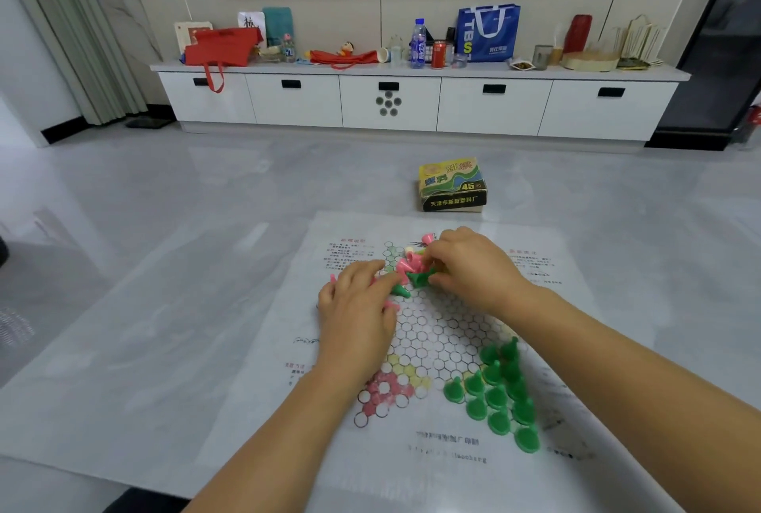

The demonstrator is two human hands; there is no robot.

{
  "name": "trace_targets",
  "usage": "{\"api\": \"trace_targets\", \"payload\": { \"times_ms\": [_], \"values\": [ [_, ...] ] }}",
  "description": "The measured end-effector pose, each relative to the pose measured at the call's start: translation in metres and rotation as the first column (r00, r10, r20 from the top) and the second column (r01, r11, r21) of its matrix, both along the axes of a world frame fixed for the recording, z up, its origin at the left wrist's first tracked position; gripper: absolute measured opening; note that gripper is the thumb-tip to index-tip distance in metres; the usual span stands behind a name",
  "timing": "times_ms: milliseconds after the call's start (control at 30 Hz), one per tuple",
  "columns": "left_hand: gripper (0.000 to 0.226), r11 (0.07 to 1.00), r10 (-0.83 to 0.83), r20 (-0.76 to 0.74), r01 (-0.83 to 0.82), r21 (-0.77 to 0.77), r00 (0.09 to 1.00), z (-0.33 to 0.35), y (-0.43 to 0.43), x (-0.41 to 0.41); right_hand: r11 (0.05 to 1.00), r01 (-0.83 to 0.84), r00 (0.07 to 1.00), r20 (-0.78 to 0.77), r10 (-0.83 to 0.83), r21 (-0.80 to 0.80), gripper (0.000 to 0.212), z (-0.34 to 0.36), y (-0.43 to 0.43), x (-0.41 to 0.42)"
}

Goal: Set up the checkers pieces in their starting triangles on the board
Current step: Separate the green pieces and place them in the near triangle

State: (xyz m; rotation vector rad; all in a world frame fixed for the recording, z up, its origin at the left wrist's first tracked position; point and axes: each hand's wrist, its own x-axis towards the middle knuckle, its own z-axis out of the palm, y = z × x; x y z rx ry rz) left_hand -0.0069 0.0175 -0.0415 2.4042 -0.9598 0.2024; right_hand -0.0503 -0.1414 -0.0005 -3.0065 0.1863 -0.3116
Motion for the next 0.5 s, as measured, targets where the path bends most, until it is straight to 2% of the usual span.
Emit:
{"api": "trace_targets", "payload": {
  "times_ms": [167,300,400,500],
  "values": [
    [0.031,0.999,-0.031,0.047,0.032,-0.017,0.998,-0.002,-0.001,0.0,0.998,-0.01,0.999,0.034,0.007,0.069,0.015,0.005,-0.004,-0.004],
    [0.023,0.998,-0.047,0.1,0.05,-0.023,0.994,0.001,-0.002,-0.002,0.956,-0.022,1.0,0.018,0.017,0.292,0.014,0.025,-0.009,-0.037],
    [0.017,0.998,-0.043,0.091,0.047,-0.036,0.995,0.002,-0.003,-0.006,0.933,-0.016,1.0,0.022,0.008,0.359,0.015,0.024,-0.006,-0.068],
    [0.024,0.999,-0.041,0.099,0.044,-0.028,0.994,0.003,-0.003,-0.009,0.877,0.034,0.991,0.095,-0.09,0.479,0.022,0.013,-0.004,-0.098]
  ]
}}
